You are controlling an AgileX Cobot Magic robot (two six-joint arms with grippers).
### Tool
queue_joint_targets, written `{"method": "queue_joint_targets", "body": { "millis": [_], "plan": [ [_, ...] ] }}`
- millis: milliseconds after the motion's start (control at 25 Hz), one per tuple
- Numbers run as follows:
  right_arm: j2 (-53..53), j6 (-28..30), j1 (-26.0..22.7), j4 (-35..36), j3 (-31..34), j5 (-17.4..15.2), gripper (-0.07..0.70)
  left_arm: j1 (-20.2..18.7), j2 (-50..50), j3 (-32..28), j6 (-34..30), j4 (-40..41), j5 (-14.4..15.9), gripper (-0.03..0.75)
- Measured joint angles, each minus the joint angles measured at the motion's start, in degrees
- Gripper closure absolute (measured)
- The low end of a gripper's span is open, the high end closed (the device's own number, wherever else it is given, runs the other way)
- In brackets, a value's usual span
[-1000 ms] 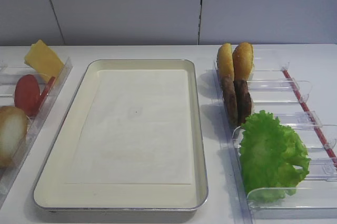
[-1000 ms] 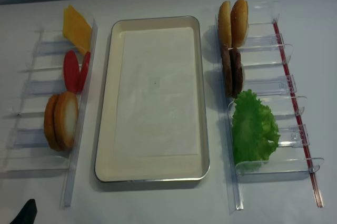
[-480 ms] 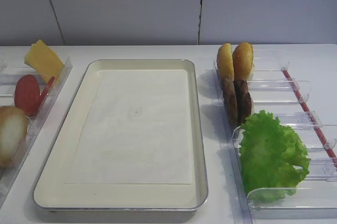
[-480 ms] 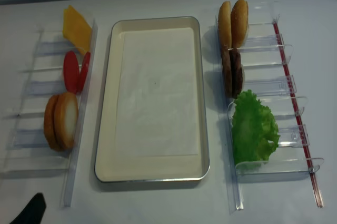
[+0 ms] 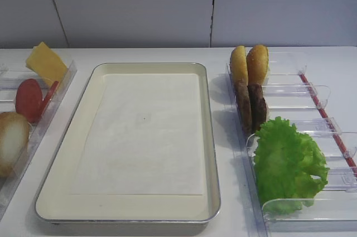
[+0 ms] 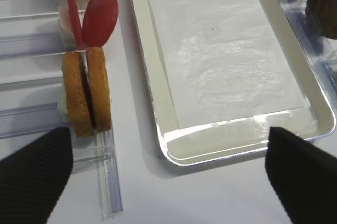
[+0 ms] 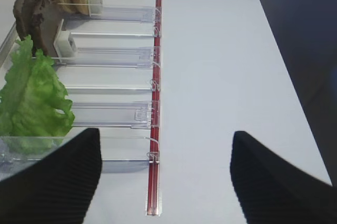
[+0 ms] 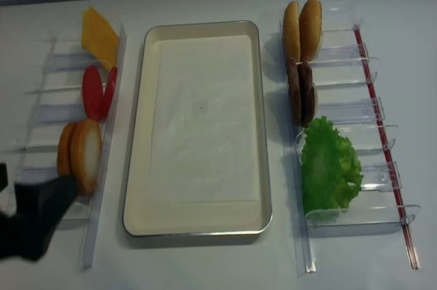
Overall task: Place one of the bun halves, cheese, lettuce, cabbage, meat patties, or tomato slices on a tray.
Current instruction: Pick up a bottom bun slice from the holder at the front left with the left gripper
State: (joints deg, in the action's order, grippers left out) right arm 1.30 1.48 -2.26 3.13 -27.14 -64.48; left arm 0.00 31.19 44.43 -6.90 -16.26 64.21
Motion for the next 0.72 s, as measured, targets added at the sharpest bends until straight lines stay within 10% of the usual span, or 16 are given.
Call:
{"method": "queue_joint_targets", "body": {
  "millis": [720],
  "plan": [
    [0.0,0.0,0.0,0.0,0.0,0.0,0.086,0.0,32.08,8.26,-2.86,-2.15,-0.88,0.182]
  ]
}}
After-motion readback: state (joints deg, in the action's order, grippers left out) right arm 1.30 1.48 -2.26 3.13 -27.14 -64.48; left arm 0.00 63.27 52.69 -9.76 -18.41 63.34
